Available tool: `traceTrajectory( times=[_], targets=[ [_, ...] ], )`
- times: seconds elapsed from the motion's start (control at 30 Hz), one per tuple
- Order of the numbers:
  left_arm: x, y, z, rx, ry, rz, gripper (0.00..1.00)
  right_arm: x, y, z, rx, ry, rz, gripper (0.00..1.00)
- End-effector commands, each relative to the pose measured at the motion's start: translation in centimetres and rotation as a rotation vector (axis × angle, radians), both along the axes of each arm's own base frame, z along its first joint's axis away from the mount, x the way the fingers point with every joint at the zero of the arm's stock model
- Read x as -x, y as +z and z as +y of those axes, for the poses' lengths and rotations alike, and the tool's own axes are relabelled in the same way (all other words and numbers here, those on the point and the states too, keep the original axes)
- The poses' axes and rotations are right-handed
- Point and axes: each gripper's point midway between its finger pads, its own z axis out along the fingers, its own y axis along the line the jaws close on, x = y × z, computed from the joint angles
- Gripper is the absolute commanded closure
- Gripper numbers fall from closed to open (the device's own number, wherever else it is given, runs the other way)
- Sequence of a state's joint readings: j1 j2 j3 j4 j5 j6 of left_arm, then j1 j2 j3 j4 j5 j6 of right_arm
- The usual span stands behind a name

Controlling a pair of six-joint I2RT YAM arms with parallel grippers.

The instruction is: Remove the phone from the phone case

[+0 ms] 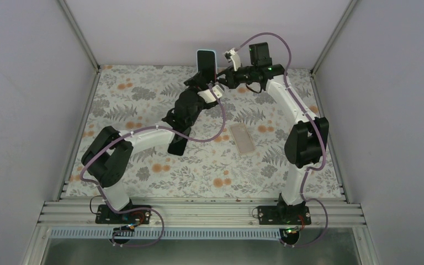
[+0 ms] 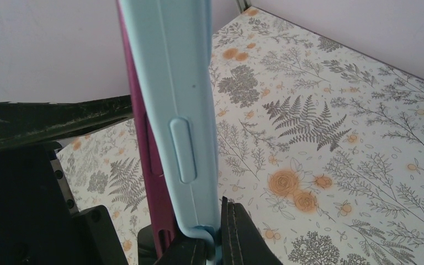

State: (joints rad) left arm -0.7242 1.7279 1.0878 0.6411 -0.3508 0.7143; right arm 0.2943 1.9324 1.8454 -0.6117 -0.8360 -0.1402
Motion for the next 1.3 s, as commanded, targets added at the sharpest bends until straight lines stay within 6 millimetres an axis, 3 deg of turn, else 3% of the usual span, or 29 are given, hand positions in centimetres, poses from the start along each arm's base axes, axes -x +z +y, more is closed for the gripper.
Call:
traceTrajectory(
  times=[0.0,0.97,1.27],
  targets=[
    [0.0,6.6,3.6,0.144,0.081,-0.134,0.02,-0.8,-0.8,-2.0,0.064,-0.054,-0.005,0.96],
    [1.4,6.5,1.5,0.13,-0.004,-0.082,0.0,-1.0,-1.2,-2.1,0.086,-0.054,-0.02,0.97],
    [0.4,6.3,2.2,0.128,0.067,-0.096,0.0,-0.2,-0.9,-1.8,0.076,-0.031,-0.017,0.97]
  ],
)
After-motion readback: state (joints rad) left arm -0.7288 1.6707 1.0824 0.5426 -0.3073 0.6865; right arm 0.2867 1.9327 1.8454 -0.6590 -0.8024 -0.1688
